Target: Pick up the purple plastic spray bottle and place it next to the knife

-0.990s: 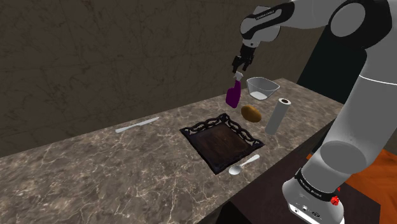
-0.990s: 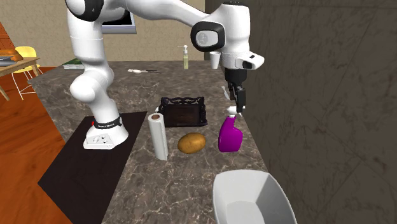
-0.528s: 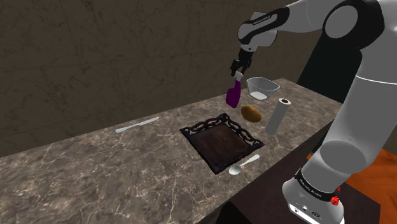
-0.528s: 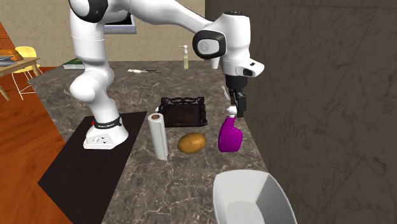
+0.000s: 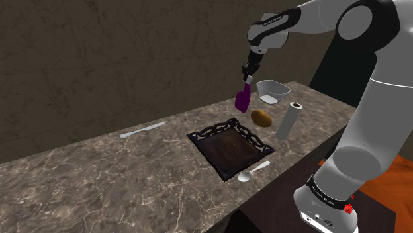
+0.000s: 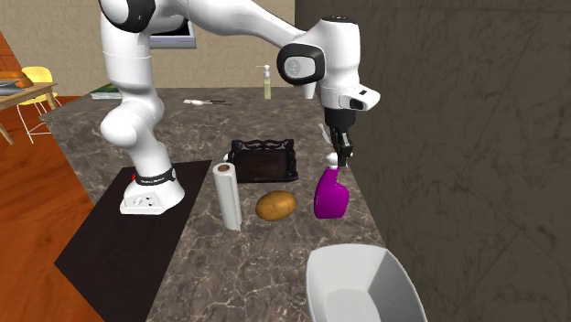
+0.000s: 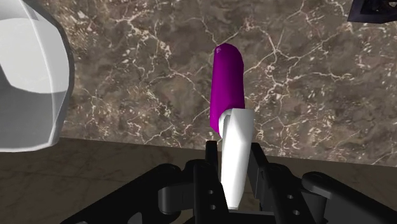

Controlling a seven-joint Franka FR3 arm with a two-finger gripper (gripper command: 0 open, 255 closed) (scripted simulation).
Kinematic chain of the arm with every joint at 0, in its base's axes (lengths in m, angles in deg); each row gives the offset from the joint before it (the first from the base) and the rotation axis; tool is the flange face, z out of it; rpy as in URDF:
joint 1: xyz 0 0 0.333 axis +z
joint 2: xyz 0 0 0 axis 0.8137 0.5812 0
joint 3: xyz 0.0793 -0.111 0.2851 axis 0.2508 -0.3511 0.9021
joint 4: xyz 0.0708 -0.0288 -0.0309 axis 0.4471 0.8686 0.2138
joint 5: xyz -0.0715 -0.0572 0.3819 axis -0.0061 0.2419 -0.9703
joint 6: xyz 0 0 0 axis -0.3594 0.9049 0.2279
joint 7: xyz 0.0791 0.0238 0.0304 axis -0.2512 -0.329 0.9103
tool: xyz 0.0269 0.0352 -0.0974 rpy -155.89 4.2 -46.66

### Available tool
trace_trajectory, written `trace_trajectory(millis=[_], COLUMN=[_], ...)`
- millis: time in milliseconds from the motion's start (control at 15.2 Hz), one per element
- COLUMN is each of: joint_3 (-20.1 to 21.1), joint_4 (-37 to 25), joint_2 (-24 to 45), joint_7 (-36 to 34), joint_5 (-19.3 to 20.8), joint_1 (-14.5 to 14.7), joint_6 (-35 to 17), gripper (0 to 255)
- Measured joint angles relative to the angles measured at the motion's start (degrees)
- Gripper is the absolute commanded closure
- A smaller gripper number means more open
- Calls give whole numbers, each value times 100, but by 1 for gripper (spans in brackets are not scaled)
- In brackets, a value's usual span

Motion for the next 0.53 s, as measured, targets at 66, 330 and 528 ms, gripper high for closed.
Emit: trace_trajectory(millis=[66,330,528], joint_3=[0,0,-3], joint_4=[0,0,-49], joint_2=[0,0,-34], joint_7=[0,0,-22], joint_5=[0,0,21], joint_1=[0,0,7], joint_6=[0,0,83], gripper=[255,255,255])
